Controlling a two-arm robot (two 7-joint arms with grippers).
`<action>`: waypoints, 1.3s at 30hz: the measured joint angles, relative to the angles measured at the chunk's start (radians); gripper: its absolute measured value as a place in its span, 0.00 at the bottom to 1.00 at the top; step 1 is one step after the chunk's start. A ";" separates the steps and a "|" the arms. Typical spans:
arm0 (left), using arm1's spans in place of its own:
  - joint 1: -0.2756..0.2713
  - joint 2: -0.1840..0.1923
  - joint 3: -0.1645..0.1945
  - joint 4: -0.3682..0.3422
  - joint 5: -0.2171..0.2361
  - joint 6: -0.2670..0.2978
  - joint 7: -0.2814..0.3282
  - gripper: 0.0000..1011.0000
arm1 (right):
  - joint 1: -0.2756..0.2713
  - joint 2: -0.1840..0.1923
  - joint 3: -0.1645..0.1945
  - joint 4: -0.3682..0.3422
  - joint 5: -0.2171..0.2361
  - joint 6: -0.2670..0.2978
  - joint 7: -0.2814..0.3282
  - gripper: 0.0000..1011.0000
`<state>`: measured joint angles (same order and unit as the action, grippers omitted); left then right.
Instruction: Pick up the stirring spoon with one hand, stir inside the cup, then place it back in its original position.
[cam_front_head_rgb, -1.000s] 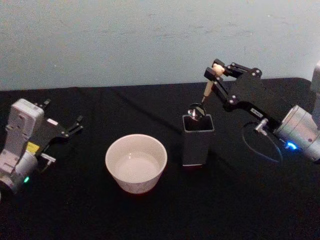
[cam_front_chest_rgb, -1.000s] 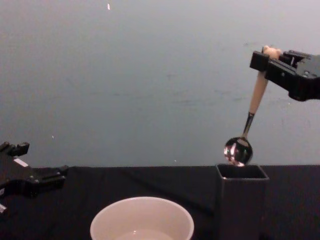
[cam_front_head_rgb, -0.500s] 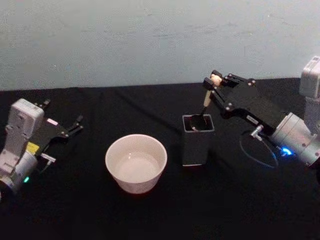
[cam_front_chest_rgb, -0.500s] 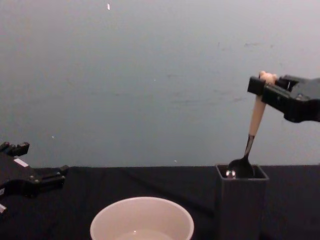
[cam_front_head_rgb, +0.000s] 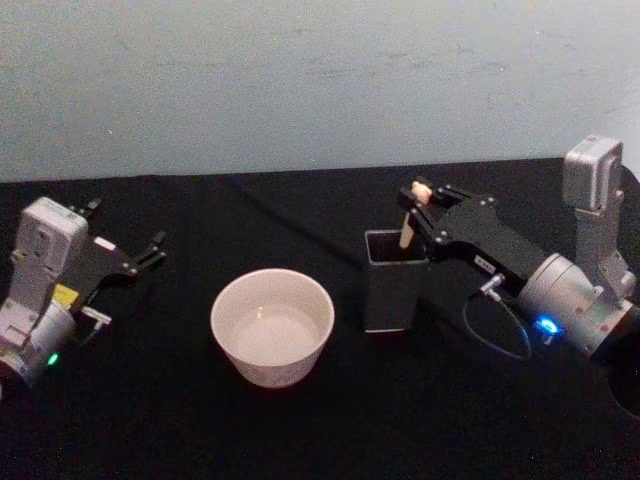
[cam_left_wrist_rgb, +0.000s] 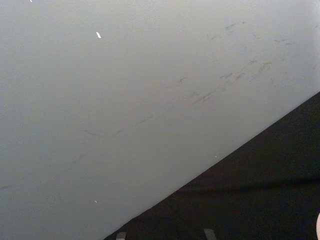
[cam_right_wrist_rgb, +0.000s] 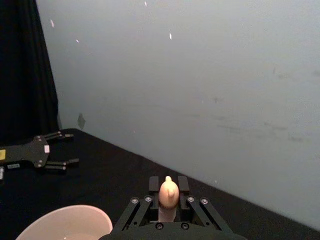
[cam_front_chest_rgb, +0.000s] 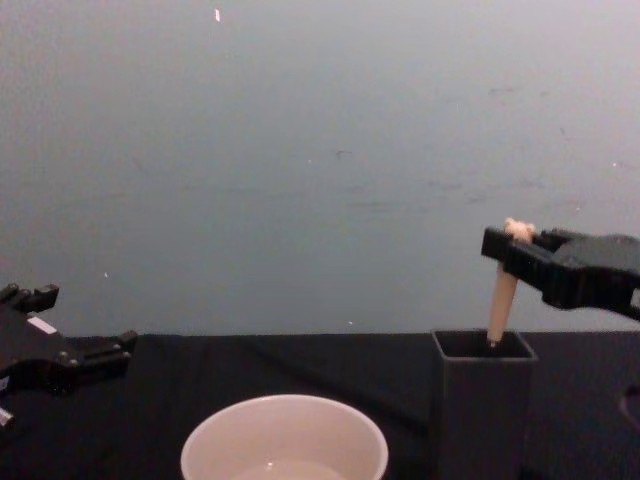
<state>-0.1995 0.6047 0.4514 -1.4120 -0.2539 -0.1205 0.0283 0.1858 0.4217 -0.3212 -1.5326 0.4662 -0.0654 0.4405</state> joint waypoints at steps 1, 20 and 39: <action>0.000 0.000 0.000 0.000 0.000 0.000 0.000 0.99 | 0.000 -0.002 -0.001 0.003 0.000 0.004 -0.003 0.21; 0.000 0.000 0.000 0.000 0.000 0.000 0.000 0.99 | 0.006 -0.038 -0.018 0.051 -0.016 0.068 -0.040 0.21; 0.000 0.000 0.000 0.000 0.000 0.000 0.000 0.99 | 0.007 -0.043 -0.021 0.057 -0.029 0.084 -0.052 0.21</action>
<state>-0.1995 0.6047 0.4514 -1.4120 -0.2539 -0.1205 0.0283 0.1931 0.3786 -0.3418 -1.4752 0.4376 0.0190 0.3886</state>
